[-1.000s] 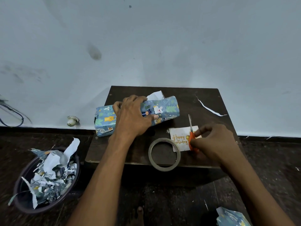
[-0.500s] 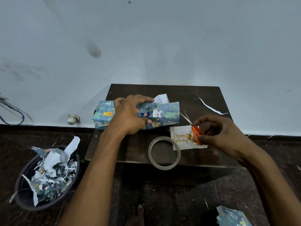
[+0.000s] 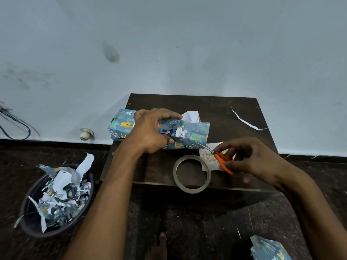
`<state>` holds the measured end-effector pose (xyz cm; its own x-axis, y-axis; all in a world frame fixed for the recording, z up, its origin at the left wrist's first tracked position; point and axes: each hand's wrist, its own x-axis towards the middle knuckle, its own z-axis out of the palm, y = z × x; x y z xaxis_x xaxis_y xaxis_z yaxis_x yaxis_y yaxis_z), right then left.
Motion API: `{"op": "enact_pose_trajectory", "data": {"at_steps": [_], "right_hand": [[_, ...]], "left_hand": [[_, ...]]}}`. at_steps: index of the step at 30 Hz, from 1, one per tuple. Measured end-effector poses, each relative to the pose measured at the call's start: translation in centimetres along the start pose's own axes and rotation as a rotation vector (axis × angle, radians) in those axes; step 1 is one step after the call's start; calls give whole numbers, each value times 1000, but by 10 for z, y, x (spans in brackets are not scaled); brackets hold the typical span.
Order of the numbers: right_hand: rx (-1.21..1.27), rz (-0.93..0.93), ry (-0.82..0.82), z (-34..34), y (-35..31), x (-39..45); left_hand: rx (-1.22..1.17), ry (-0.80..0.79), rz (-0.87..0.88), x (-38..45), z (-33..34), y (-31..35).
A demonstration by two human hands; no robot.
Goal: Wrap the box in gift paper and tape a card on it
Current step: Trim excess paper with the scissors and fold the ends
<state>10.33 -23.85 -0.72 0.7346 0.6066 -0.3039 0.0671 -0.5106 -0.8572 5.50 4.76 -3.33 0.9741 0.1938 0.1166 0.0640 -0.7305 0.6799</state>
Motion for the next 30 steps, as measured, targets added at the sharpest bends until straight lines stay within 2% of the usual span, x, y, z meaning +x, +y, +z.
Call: {"op": "enact_pose_trajectory", "data": {"at_steps": [10,19,30], "right_hand": [[2,-31,-18,8,-11,4],[33,-62,-10,4,-10,6],[71,-17,-17,6,-9,4]], "left_hand": [[-61,-106,48,3,-3,-6],[-94,-84,50,3,-2,-7],[-71,-31,81,6,3,-3]]}}
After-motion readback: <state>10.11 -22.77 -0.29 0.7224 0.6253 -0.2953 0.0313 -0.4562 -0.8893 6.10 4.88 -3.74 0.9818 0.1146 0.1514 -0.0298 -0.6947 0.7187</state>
